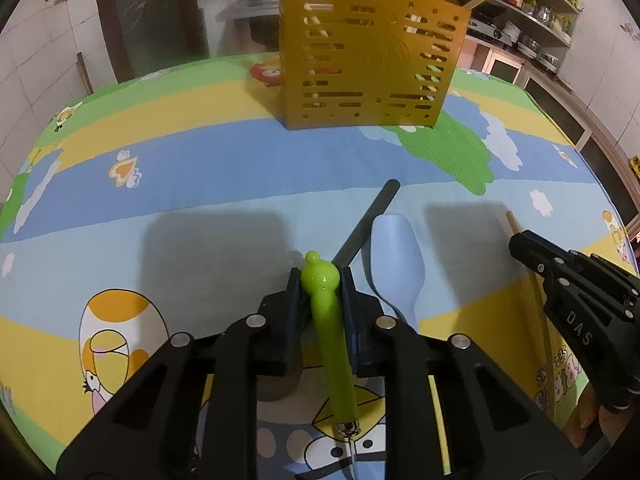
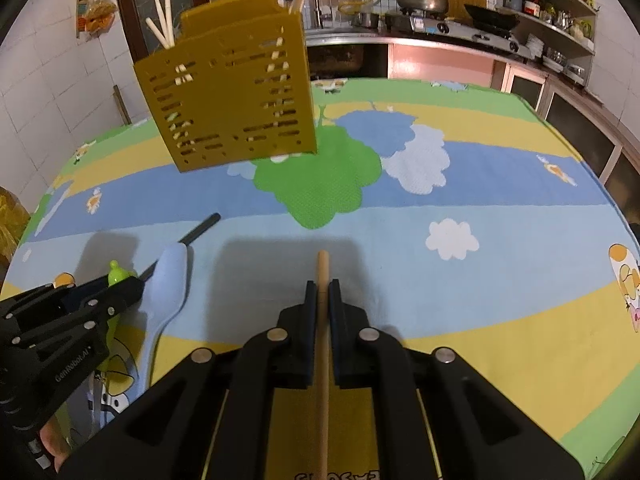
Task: Organize utensils
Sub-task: 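Lift the chopstick and green fork and carry them over the yellow holder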
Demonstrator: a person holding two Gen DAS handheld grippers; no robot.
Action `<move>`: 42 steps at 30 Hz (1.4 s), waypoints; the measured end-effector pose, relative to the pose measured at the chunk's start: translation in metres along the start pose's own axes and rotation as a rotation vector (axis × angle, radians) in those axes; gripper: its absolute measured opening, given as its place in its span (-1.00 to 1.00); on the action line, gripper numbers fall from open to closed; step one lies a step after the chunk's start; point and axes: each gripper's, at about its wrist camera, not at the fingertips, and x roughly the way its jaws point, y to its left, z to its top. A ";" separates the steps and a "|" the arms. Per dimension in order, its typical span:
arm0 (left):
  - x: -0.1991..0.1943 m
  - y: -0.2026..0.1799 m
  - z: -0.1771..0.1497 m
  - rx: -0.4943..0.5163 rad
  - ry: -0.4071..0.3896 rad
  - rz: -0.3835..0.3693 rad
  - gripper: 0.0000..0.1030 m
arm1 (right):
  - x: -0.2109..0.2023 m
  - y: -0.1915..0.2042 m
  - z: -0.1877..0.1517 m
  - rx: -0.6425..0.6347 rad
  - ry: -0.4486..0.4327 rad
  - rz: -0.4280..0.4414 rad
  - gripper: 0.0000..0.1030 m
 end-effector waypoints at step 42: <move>-0.158 0.045 0.000 -0.023 -0.500 -0.017 -0.66 | -0.149 0.014 0.019 -0.021 -0.632 0.083 -0.88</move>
